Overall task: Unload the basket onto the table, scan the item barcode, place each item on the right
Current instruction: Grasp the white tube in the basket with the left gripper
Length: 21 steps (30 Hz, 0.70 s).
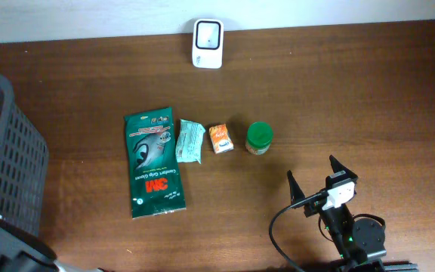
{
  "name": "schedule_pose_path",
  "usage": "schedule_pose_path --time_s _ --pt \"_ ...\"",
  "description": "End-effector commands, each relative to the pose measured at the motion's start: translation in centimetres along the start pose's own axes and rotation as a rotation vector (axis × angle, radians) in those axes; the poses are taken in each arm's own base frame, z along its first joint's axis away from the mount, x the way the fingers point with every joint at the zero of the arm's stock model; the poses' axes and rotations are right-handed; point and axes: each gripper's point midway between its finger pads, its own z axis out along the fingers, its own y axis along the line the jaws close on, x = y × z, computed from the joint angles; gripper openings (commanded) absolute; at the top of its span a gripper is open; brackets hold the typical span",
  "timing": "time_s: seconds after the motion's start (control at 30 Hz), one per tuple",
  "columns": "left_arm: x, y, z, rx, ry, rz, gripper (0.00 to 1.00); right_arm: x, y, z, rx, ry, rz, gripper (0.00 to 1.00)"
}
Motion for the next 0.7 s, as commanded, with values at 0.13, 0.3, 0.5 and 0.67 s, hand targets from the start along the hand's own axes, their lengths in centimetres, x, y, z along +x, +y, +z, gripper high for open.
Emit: schedule_pose_path --time_s 0.13,0.3,0.5,0.67 --pt "-8.4 2.1 -15.0 -0.087 -0.467 -0.045 0.00 0.2 0.1 0.0 -0.005 0.003 -0.003 0.98" --pt "-10.0 -0.8 -27.4 -0.045 -0.785 -0.055 0.00 0.2 0.1 0.0 -0.005 0.003 -0.003 0.98" --pt "-7.1 -11.2 -37.2 0.261 -0.964 0.049 0.00 0.2 0.1 0.0 -0.006 0.003 -0.003 0.98" --pt "0.1 -23.9 -34.1 0.507 -0.664 0.371 0.00 0.2 0.1 0.0 -0.005 0.003 -0.003 0.99"
